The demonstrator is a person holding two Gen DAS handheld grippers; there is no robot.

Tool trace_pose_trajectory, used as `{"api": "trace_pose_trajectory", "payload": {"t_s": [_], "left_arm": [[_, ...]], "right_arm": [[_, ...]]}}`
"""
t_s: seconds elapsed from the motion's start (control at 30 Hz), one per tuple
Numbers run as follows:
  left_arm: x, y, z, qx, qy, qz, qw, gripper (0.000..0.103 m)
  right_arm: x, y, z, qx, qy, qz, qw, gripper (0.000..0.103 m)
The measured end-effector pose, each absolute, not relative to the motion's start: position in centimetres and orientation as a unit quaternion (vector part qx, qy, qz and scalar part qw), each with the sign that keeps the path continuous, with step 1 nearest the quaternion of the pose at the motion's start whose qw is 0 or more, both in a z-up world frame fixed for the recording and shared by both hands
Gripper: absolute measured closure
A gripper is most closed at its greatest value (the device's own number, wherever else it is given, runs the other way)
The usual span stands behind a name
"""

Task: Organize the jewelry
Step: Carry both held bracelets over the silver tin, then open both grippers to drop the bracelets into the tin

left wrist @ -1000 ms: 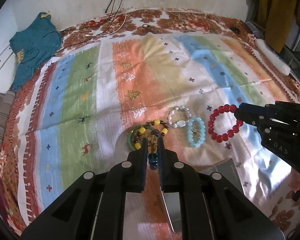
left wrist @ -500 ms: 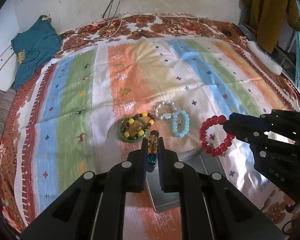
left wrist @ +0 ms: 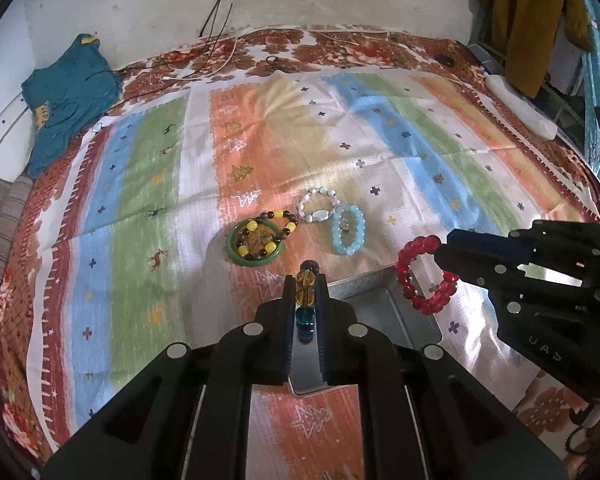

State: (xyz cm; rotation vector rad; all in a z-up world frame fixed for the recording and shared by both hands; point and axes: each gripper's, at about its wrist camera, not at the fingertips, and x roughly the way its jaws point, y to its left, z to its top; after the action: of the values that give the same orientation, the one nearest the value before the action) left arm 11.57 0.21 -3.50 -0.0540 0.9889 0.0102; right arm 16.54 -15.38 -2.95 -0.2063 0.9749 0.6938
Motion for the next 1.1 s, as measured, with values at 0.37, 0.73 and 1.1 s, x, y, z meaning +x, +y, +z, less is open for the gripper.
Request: {"api": "trace_pose_trajectory", "payload": {"t_s": [0.37, 0.73, 1.1], "left_arm": [[11.9, 2.5, -3.8, -0.050, 0.478, 0.042, 0.876, 0.073], [13.7, 3.9, -3.7, -0.074, 0.476, 0.052, 0.875, 0.053], [17.8, 5.2, -5.6, -0.025, 0.499, 0.087, 0.862, 0.043]], "right_arm": [[18.6, -17.2, -3.7, -0.084, 0.469, 0.280, 0.833, 0.069], [20.4, -16.9, -5.1, -0.076, 0.490, 0.265, 0.827, 0.055], [23.0, -16.2, -6.7, -0.083, 0.501, 0.245, 0.826, 0.043]]}}
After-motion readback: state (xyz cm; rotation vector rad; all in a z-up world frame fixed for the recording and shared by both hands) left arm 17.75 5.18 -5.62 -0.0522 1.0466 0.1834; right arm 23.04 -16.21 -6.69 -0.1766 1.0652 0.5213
